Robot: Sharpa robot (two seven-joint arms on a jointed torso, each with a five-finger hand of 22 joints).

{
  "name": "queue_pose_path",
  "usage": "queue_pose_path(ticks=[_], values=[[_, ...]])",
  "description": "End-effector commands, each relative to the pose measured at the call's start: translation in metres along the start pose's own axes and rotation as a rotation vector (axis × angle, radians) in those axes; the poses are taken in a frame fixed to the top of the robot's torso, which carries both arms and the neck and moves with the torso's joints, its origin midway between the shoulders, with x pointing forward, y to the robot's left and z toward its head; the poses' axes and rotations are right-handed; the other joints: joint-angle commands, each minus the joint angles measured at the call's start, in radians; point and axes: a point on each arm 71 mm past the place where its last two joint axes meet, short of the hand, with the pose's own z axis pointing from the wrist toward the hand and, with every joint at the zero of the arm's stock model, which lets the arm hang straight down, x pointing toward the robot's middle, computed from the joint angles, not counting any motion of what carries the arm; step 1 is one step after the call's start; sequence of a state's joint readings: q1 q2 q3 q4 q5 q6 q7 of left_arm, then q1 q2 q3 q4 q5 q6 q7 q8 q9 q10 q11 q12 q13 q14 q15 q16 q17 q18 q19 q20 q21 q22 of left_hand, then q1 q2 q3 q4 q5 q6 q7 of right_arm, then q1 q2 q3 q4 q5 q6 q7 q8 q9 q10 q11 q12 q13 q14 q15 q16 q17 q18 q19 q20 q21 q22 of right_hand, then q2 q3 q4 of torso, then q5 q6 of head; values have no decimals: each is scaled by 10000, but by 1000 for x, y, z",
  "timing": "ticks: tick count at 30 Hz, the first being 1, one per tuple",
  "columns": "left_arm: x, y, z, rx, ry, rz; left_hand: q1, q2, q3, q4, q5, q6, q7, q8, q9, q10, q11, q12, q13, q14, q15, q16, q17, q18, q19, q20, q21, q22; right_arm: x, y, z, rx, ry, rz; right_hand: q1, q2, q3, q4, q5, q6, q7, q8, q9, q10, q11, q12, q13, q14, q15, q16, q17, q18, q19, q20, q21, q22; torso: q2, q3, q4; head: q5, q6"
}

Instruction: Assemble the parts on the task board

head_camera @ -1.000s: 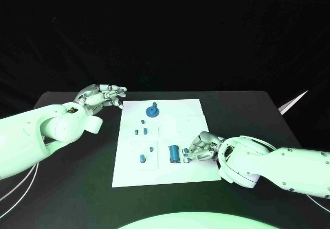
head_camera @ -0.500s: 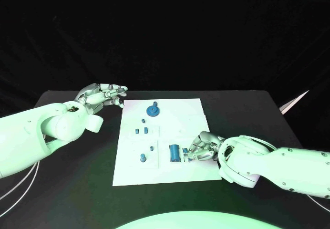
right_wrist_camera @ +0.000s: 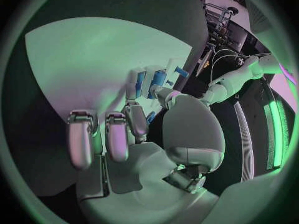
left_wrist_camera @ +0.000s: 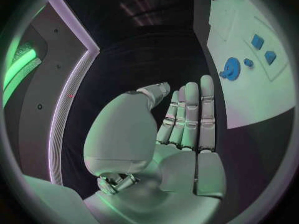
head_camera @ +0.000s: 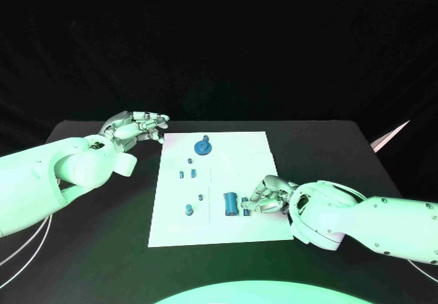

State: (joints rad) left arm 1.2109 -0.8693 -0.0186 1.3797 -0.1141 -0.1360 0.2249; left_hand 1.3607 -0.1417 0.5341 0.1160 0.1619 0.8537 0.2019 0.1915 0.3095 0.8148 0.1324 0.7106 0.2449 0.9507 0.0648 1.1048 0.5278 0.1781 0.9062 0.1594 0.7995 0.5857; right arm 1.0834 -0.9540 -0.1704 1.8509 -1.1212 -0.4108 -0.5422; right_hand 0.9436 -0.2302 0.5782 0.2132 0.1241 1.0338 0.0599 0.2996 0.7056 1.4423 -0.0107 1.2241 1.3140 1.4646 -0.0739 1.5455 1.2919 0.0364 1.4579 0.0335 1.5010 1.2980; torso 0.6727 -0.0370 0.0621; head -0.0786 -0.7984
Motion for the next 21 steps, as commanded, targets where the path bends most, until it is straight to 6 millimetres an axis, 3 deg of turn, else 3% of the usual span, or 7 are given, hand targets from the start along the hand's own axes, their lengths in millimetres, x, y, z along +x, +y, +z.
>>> queue_pose_path(ticks=[1,8,17,21], values=[[1,-1,0,29,33,-16,-91,163,-70,136,-47,-133,26,73,-85,-54,41,-26,-102,80,39,-170,-99,55,199,37,-117,-122,2,3,-1,-149,43,-9,-240,18,-286,231,166,309,-70,285,-123,247,-105,109,677,1007,-99,126,2536,-271,1032,-108,222,2605,1,6,-2,20,-20],[0,-1,0,23,17,-13,-111,181,-73,170,-44,-131,27,75,-87,-56,45,-25,-107,81,42,-171,-99,54,205,39,-130,-131,0,0,-3,-142,7,-49,-163,55,-473,303,185,316,-82,286,-155,253,-115,116,687,1009,-107,132,2547,-272,1033,-114,227,2606,0,9,-7,33,-23],[0,-1,0,35,-15,-5,-111,181,-73,170,-44,-131,27,75,-87,-56,45,-25,-107,81,42,-171,-99,54,205,39,-130,-131,-5,-7,-5,-225,-119,-80,870,-111,-653,-409,104,293,-62,312,-227,247,-104,85,699,1008,-104,129,2543,-268,1027,-122,206,2600,-23,14,-29,41,36],[0,-1,1,104,-31,-37,-111,181,-73,170,-44,-131,27,75,-87,-56,45,-25,-107,81,42,-171,-99,54,205,39,-130,-131,-12,-8,-5,-723,-574,464,1079,-149,-795,-536,107,49,38,179,-305,153,-29,-111,608,974,-51,51,2395,-206,954,-90,-120,2515,-50,15,-33,10,182]])
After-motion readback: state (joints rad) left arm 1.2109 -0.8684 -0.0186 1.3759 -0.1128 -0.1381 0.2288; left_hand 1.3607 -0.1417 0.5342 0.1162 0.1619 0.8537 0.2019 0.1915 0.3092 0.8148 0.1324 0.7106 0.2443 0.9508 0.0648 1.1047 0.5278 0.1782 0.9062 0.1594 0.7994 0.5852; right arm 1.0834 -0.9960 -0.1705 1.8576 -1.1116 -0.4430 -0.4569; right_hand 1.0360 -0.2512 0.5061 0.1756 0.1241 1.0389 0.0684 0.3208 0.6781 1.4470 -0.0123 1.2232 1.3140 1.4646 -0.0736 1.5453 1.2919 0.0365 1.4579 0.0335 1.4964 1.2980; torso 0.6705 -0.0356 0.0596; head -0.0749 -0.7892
